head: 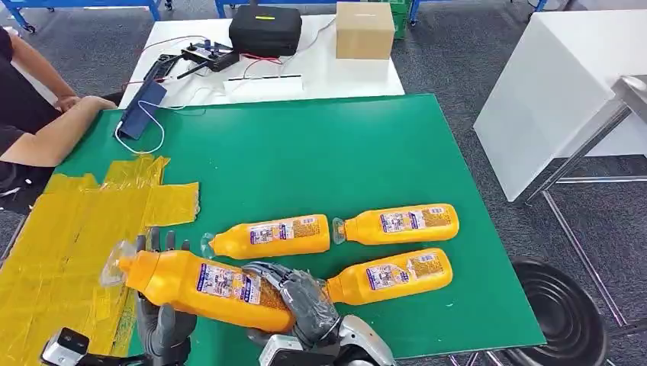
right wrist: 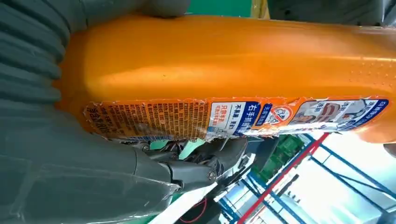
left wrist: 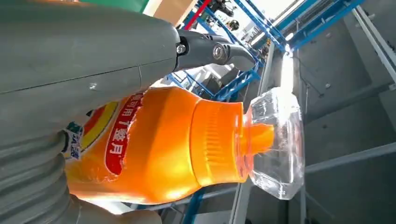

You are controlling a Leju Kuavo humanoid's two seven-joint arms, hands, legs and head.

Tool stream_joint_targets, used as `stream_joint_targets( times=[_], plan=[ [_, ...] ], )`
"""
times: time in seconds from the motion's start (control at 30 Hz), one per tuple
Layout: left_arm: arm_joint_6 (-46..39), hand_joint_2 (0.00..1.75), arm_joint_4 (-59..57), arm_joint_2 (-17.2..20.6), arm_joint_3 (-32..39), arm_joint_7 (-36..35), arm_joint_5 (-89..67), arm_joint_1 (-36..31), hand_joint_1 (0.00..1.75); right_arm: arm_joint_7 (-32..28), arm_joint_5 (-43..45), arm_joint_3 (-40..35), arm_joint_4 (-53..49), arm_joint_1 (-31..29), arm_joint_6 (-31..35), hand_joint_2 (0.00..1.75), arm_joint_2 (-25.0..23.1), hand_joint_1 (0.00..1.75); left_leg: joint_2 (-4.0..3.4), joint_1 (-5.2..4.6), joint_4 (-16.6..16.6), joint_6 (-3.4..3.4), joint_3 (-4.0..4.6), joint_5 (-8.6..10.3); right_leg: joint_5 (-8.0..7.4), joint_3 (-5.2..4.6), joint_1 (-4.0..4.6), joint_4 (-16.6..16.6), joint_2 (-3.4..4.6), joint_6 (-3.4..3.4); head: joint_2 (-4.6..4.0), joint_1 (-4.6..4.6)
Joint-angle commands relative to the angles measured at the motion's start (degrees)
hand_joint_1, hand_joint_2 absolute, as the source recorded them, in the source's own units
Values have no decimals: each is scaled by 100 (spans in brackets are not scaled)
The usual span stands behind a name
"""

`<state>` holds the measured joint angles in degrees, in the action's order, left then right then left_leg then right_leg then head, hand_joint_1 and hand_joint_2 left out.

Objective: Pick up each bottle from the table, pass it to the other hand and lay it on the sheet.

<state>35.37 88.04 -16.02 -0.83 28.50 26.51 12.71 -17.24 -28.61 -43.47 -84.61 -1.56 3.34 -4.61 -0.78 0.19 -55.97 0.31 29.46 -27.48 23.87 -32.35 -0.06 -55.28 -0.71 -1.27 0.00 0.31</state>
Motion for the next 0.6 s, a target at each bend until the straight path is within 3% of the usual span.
stream_joint_targets(
  times=[0.03, 0.17, 0.2, 0.23, 0.6],
  plan=[
    [22, 175, -360, 242, -223, -59, -44, -248, 0, 85, -126, -351, 821, -506, -278, 175, -12, 175, 1, 1, 8, -4, -12, 2, -3, 10, 0, 7, 9, 1, 0, 0],
    [44, 175, -402, 322, -375, -59, -66, -279, 0, 92, -267, -599, 1168, -673, -345, 175, -109, 175, -3, 1, 8, -4, -11, 3, -4, 8, 1, 7, 12, 1, 0, -2],
    [104, 175, -425, 345, -413, -19, -19, -278, 73, 90, -273, -623, 1200, -691, -344, 175, -114, 175, 0, 4, 8, -5, -13, 2, -4, 11, 3, 7, 13, 2, 0, 0],
    [138, 175, -447, 349, -424, 10, 16, -271, 175, 89, -274, -624, 1199, -693, -330, 175, -115, 175, 3, 1, 10, -4, -14, 3, -3, 12, 1, 8, 7, 1, 0, 0],
    [204, 175, -425, 363, -431, 116, -18, -240, 175, 91, -274, -584, 1150, -649, -314, 175, -93, 175, 7, 3, 5, -3, -16, -2, 1, 16, 2, 6, 7, -1, 0, -2]
  ],
)
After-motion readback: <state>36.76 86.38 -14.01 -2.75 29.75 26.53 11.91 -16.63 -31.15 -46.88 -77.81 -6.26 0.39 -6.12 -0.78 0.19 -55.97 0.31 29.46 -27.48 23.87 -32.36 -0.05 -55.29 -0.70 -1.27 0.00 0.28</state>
